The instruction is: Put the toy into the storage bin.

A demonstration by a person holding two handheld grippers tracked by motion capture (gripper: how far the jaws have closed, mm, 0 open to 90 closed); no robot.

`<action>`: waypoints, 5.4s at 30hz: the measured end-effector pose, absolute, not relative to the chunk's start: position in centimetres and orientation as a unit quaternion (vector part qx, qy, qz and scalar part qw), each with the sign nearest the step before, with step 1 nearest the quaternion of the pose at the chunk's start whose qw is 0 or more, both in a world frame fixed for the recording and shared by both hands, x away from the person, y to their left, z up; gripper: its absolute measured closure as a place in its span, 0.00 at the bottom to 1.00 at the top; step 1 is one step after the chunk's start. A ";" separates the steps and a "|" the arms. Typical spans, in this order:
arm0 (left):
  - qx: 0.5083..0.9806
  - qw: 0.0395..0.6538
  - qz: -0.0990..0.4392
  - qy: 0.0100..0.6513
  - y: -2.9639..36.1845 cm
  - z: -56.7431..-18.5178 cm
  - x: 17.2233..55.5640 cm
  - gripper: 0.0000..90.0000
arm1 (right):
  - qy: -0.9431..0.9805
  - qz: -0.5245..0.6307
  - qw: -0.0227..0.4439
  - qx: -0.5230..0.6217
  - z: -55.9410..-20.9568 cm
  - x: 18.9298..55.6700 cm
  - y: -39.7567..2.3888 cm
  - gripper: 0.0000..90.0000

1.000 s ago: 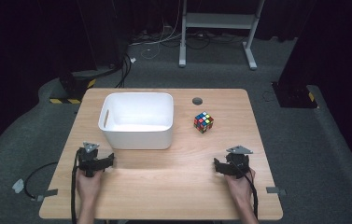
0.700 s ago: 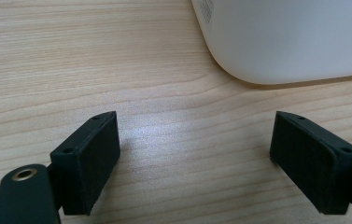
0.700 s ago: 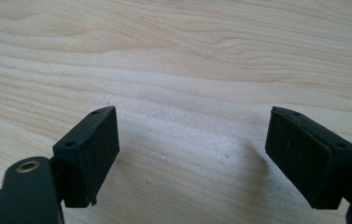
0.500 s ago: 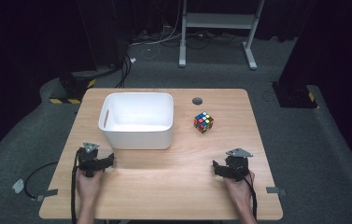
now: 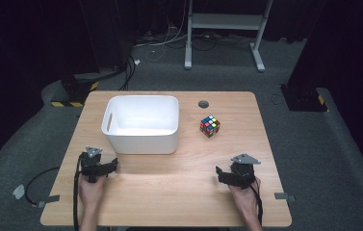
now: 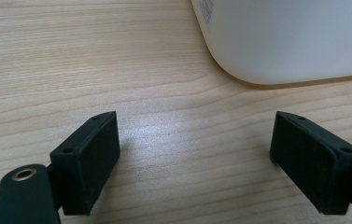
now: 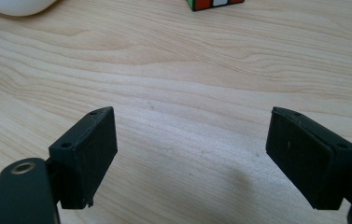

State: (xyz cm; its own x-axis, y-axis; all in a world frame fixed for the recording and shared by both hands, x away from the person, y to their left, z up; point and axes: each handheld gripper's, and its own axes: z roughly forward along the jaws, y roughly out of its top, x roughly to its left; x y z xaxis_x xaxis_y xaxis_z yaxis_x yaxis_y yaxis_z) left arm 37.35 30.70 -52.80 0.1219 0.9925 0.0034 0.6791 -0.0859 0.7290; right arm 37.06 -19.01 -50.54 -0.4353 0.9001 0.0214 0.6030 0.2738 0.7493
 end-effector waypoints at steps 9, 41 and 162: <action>0.688 0.297 0.264 0.608 30.7 -52.8 37.4 0.18 | 0.769 0.371 0.203 0.480 -49.9 37.6 -18.6 0.18; 0.688 0.297 0.264 0.607 30.7 -52.8 37.4 0.17 | 0.760 0.419 0.181 0.463 -46.7 41.6 -19.1 0.17; 0.687 0.298 0.264 0.608 30.7 -52.8 37.3 0.17 | 0.792 0.356 0.191 0.458 -50.6 55.2 -15.1 0.37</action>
